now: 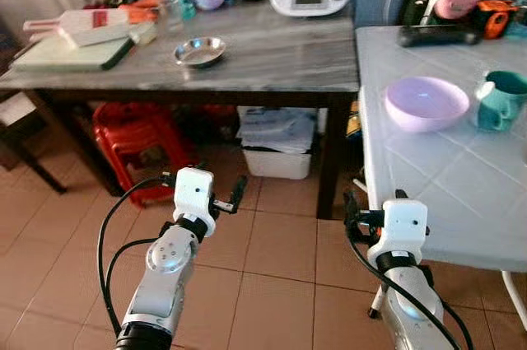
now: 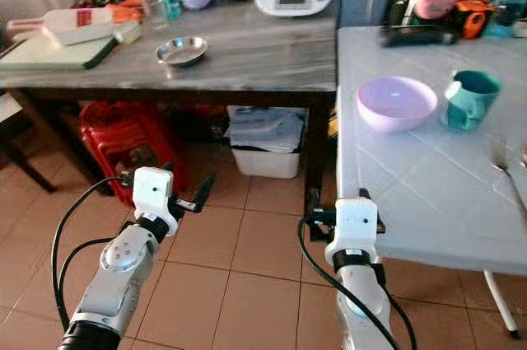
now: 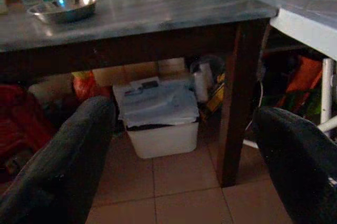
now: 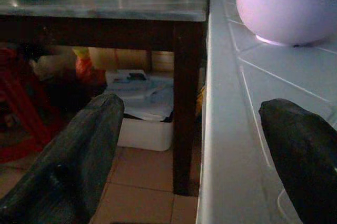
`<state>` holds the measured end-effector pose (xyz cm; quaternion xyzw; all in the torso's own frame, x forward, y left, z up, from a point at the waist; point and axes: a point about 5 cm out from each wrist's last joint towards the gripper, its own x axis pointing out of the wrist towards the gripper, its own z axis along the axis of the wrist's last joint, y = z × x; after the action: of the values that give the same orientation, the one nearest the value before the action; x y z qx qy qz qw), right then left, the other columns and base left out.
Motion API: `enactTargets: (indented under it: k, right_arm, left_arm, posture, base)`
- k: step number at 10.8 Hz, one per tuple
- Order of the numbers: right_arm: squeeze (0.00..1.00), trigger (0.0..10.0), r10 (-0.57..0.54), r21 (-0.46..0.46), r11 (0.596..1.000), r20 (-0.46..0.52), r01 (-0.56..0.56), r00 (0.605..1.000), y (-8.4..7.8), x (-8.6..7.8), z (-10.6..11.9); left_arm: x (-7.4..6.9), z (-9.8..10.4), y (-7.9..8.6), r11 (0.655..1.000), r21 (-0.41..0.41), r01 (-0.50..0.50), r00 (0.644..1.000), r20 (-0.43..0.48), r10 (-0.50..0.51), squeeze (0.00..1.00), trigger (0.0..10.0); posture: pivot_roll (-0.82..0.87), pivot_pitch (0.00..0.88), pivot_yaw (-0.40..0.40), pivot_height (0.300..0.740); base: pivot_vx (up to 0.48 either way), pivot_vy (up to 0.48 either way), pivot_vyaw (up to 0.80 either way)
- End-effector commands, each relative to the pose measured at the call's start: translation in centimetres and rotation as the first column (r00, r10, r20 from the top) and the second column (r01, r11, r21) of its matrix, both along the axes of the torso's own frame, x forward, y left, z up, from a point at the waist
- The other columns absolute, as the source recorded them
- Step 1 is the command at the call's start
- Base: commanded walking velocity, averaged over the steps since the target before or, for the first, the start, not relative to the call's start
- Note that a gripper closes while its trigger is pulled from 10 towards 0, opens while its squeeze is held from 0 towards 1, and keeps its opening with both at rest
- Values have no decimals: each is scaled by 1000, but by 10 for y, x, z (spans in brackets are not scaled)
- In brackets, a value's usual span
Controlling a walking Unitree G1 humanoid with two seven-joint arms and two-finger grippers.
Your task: Setting the table
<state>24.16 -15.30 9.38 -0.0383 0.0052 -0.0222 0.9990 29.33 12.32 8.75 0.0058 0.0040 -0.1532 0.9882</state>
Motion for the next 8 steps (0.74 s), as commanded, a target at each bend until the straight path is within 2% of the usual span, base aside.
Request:
enactTargets:
  k: [1,8]
  right_arm:
    - [0,10000,6,2,1000,2,-6,1000,1,0,1]
    - [0,10000,4,-3,1000,-3,-4,1000,0,1,0]
  left_arm:
    - [1,3,1,1000,0,-1,1000,11,1,0,10000]
    - [1,2,-3,1000,-8,13,1000,8,-13,0,10000]
  posture:
    - [-26,0,91,740]
    - [-29,0,89,740]
  base:
    - [0,-296,0]
    - [0,-307,0]
